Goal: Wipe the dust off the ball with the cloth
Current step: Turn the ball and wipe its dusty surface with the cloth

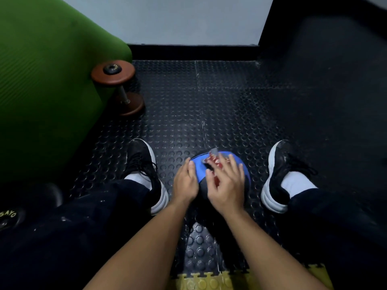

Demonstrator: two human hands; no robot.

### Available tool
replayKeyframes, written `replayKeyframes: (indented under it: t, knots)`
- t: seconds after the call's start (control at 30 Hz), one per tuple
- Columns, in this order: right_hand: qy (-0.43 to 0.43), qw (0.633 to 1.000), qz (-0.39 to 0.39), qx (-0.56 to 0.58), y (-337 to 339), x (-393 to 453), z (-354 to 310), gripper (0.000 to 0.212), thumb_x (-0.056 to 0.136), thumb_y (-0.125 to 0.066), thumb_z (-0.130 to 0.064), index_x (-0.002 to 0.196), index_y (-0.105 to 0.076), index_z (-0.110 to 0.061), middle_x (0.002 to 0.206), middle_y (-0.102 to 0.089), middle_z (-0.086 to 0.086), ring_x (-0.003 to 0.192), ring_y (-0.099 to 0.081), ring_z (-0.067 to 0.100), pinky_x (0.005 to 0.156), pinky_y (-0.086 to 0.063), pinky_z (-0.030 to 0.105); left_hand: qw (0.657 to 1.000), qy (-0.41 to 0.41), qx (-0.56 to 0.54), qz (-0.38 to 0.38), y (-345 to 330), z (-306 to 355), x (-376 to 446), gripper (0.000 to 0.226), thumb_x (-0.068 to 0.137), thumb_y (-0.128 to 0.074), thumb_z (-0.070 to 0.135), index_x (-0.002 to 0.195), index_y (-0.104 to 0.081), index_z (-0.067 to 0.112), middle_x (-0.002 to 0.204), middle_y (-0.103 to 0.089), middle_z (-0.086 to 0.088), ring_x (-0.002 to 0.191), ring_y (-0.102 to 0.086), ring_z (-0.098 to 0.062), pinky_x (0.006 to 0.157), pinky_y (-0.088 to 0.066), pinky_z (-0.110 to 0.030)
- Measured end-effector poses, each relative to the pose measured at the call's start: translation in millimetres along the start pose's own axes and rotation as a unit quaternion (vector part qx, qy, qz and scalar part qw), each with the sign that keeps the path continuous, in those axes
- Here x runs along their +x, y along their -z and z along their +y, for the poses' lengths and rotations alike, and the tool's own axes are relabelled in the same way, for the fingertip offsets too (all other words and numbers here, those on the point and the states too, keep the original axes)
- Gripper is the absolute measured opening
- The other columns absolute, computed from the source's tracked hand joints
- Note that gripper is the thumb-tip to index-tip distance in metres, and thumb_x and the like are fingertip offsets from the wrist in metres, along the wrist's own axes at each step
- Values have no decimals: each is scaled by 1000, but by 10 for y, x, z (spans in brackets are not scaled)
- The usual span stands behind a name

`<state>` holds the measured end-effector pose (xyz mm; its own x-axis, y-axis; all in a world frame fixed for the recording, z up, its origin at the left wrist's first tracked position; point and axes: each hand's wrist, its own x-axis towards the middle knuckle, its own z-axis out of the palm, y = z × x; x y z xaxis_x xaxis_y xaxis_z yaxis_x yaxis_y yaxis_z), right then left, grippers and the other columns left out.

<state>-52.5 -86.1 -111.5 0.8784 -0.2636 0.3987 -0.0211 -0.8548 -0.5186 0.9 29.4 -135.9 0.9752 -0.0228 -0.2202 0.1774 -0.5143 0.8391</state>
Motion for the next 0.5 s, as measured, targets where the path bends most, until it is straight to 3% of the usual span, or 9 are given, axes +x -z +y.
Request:
replayKeyframes:
  t: [0.1, 0.2, 0.27, 0.43, 0.5]
  knots:
    - [60, 998, 1, 27, 55, -181, 157, 38, 96, -46, -39, 126, -67, -27, 145, -53, 3, 141, -40, 26, 118, -25, 50, 1000, -3, 7, -1, 58, -20, -17, 52, 110, -26, 40, 153, -43, 16, 158, -44, -3, 146, -38, -19, 116, -22, -24]
    - [-59, 992, 84, 67, 30, -78, 306, 43, 97, -45, -37, 126, -66, -13, 139, -59, 10, 131, -51, 35, 108, -39, 54, 1000, -20, 3, 3, 27, -41, -72, 53, 109, -28, 42, 153, -43, 17, 158, -44, -1, 147, -37, -17, 115, -22, -22]
    - [-100, 990, 83, 57, -35, 5, 252, 43, 97, -44, -37, 123, -67, -13, 134, -62, 7, 125, -55, 36, 102, -42, 54, 1000, -14, 1, 0, -16, -38, -72, 53, 109, -29, 43, 154, -42, 17, 158, -43, -1, 147, -36, -18, 118, -21, -26]
    - [28, 998, 15, 51, 38, -32, 351, 41, 97, -43, -41, 128, -65, -23, 142, -56, 2, 137, -44, 30, 110, -35, 53, 999, -45, 10, -9, 51, -1, 34, 52, 108, -32, 41, 156, -37, 21, 163, -35, 0, 150, -29, -14, 124, -18, -31]
    - [15, 998, 16, 57, 44, 22, 419, 45, 99, -40, -43, 128, -65, -20, 143, -56, 2, 137, -45, 30, 110, -36, 52, 997, -69, 5, -41, 64, -9, 69, 52, 108, -31, 44, 157, -35, 27, 164, -31, 4, 152, -25, -10, 126, -16, -34]
